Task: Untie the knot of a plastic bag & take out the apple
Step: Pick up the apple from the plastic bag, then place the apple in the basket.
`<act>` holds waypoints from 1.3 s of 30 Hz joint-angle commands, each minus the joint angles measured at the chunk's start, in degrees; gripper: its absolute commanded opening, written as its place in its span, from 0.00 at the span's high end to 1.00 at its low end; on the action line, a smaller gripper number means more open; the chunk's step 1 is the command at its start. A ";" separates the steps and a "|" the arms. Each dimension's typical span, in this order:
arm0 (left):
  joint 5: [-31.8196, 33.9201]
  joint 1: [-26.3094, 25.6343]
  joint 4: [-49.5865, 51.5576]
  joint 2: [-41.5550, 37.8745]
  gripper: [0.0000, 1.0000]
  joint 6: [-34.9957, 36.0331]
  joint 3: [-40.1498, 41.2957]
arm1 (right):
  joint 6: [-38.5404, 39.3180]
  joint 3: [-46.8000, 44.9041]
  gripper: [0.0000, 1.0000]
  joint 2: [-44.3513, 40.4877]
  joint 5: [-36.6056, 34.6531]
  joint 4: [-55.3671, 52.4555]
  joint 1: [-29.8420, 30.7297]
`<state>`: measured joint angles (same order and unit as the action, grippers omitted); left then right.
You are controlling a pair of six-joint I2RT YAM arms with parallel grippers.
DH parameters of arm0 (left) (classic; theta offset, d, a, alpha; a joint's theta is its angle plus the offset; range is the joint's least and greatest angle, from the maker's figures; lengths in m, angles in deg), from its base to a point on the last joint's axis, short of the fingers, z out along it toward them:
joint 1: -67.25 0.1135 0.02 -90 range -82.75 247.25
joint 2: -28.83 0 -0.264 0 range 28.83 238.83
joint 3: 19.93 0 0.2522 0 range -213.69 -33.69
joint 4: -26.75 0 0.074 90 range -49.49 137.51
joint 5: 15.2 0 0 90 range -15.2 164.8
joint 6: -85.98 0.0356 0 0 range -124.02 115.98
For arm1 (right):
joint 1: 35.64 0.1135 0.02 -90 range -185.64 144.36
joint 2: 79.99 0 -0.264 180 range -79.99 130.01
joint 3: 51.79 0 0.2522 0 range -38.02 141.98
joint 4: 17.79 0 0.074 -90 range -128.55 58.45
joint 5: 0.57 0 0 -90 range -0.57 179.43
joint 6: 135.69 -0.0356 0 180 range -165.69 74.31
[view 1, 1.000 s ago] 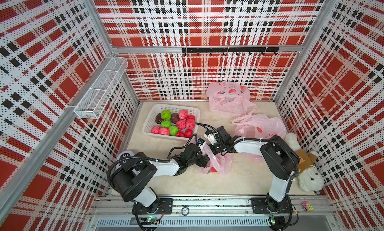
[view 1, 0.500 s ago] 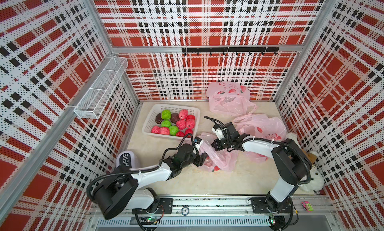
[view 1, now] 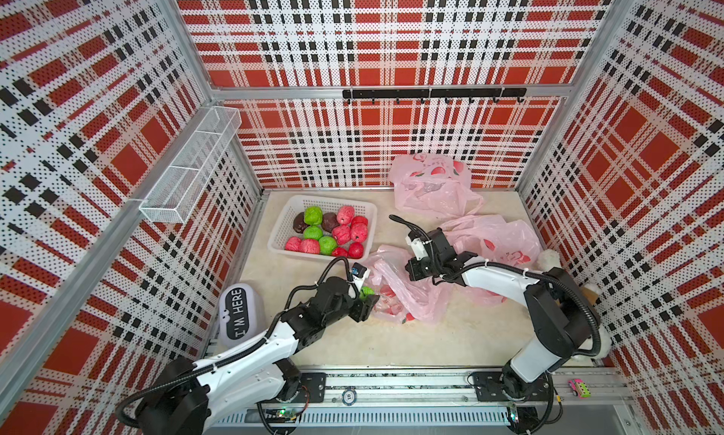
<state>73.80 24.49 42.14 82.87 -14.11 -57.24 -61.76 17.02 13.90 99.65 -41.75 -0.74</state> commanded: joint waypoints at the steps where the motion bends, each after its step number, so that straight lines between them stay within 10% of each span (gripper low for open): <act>1: 2.81 0.46 5.61 -4.55 0.31 0.72 -3.25 | 0.30 -0.75 1.00 -4.30 -1.97 0.99 -0.18; 16: 7.69 7.54 15.73 -14.13 0.32 9.45 -18.81 | 0.32 -2.30 1.00 -16.99 -2.02 3.54 -0.08; 29: -14.14 37.03 15.75 17.27 0.36 -1.83 -36.73 | -2.90 -5.68 1.00 -16.17 -1.62 3.29 -0.09; 35: -11.80 34.94 13.38 31.65 0.37 -4.08 -42.69 | -2.48 -5.67 0.51 -17.18 -3.87 0.85 -0.09; 39: -11.56 33.28 13.21 37.20 0.37 -5.29 -44.83 | -1.84 -4.93 0.39 -18.11 -4.73 -1.71 -0.09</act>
<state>62.61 58.89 56.24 118.78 -17.54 -100.04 -64.32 11.34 -2.06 96.42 -42.56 -0.74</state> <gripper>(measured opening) 0.635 0.606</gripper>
